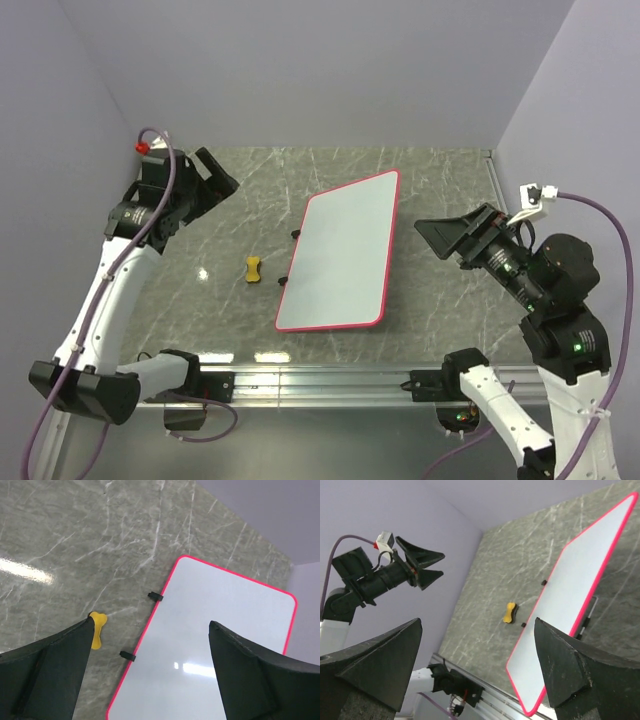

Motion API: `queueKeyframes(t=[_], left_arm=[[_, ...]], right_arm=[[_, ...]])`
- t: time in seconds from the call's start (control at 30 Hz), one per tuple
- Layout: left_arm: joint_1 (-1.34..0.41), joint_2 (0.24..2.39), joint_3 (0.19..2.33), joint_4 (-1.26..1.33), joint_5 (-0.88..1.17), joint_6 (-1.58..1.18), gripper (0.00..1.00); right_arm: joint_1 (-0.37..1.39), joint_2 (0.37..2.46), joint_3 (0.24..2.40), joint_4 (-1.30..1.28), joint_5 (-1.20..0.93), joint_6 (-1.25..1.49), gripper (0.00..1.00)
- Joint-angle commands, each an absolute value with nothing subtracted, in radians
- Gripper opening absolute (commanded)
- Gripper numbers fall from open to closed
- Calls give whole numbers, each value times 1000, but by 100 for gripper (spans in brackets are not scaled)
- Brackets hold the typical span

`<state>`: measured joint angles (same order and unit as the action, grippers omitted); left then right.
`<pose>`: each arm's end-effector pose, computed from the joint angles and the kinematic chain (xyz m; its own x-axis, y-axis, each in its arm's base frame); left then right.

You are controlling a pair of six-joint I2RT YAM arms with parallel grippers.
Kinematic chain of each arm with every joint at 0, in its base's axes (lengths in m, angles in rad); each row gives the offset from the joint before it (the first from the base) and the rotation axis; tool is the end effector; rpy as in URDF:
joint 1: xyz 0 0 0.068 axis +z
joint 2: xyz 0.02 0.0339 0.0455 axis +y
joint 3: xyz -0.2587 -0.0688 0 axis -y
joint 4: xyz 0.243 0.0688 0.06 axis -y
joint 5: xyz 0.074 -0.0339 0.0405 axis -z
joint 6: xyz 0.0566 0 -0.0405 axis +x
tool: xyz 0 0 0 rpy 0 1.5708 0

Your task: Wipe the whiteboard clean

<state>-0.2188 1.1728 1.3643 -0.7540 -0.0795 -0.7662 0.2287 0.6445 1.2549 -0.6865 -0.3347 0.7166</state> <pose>0.2520 -0.0514 0.3876 -0.4797 -0.6014 -0.6389 -0.2523 0.7919 -0.5560 0.0981 0.0419 0.4477 -0.4060 0.5425 -0.7355 -0.3534 0.6490 0.6738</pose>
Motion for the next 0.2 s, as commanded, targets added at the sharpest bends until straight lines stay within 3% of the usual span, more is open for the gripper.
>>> queueKeyframes(t=[0.0, 0.13, 0.17], left_arm=[[-239, 1138, 1446, -796, -77, -742, 99], [-245, 1097, 1482, -839, -113, -741, 99], [-245, 1091, 1491, -848, -118, -739, 91]], right_arm=[[236, 637, 1301, -646, -376, 749, 100], [273, 644, 1324, -630, -408, 764, 100], [278, 643, 1336, -638, -399, 764, 100]])
